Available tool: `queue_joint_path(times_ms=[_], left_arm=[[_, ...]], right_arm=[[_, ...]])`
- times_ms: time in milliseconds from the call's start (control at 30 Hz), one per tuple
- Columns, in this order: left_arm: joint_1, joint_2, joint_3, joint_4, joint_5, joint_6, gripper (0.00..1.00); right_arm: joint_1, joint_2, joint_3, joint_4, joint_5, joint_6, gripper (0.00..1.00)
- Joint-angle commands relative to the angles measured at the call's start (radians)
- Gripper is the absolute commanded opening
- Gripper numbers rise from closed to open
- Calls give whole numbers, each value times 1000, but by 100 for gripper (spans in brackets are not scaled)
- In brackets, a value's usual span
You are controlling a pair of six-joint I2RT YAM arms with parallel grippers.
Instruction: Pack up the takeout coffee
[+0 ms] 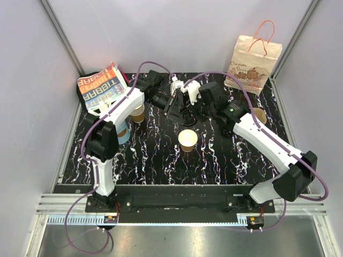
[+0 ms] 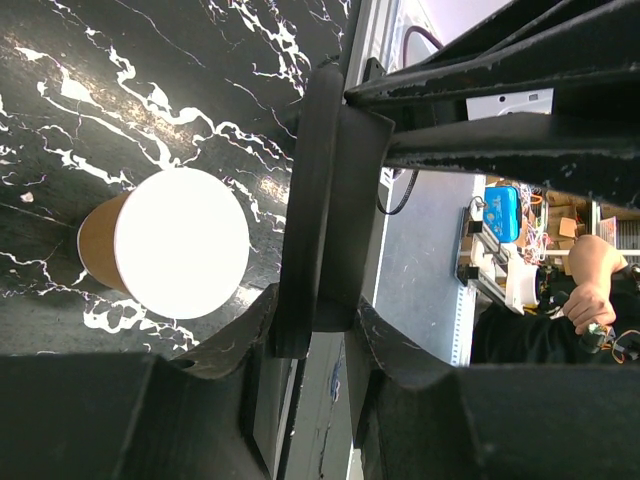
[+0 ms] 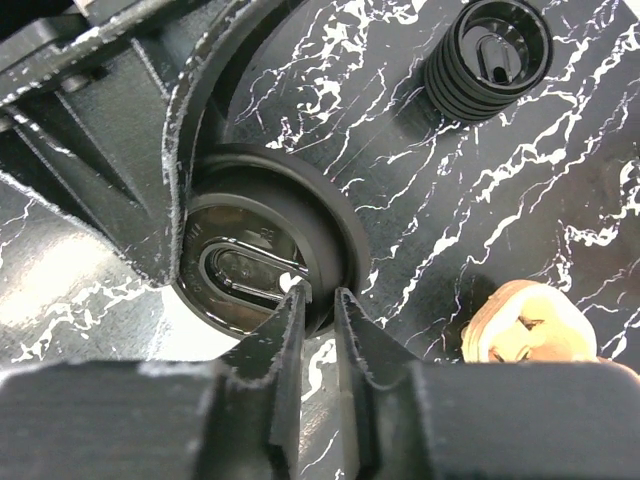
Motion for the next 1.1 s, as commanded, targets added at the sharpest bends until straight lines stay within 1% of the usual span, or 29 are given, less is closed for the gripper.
queue_joint_path(times_ms=[0, 33, 133, 167, 233, 267, 367, 467, 500, 567, 633, 667, 700, 733, 800, 833, 933, 1000, 1033, 1067], left_arm=[[1, -41, 2, 25, 48, -9, 4], [1, -41, 4, 27, 47, -10, 7], [1, -41, 2, 25, 45, -7, 20], [1, -45, 2, 25, 44, -7, 26], [3, -50, -1, 27, 41, -3, 33], [3, -51, -3, 27, 36, -1, 39], [9, -64, 0, 25, 24, 2, 48], [29, -76, 4, 27, 10, 5, 57], [43, -81, 5, 29, 4, 3, 64], [70, -93, 10, 30, -11, 6, 70], [92, -108, 16, 30, -23, 3, 82], [115, -116, 23, 30, -30, 5, 85], [127, -122, 25, 27, -39, 9, 96], [138, -139, 33, 27, -54, 16, 99], [161, -162, 40, 18, -88, 60, 99], [164, -189, 43, 13, -138, 80, 99], [165, -255, 25, 21, -212, 144, 99], [165, -292, -5, 82, -241, 138, 99], [164, -335, -54, 116, -270, 129, 99], [164, -358, -87, 199, -289, 117, 99]], right_arm=[[16, 2, 13, 43, 37, -6, 17], [19, 4, 16, 44, 43, -4, 11], [23, 7, 25, 44, 57, -1, 3], [23, 9, 27, 41, 57, -1, 0], [23, 7, 33, 35, 52, 5, 0], [23, 9, 38, 31, 49, 7, 0], [23, 9, 50, 8, 38, 10, 0], [23, -1, 64, -20, 26, 7, 0], [23, -4, 70, -28, 25, 2, 0], [23, -13, 74, -49, 25, -4, 0], [23, -19, 79, -72, 34, -7, 0], [23, -24, 78, -81, 35, -10, 0], [23, -24, 71, -88, 34, -15, 0], [23, -25, 67, -97, 40, -13, 0], [23, -19, 61, -115, 41, -10, 0], [23, -11, 58, -136, 35, -9, 0], [16, -5, 33, -141, 12, 11, 0], [4, 4, 27, -147, -18, 34, 0], [-5, 18, 27, -155, -50, 43, 0], [-28, 25, 30, -158, -81, 52, 0]])
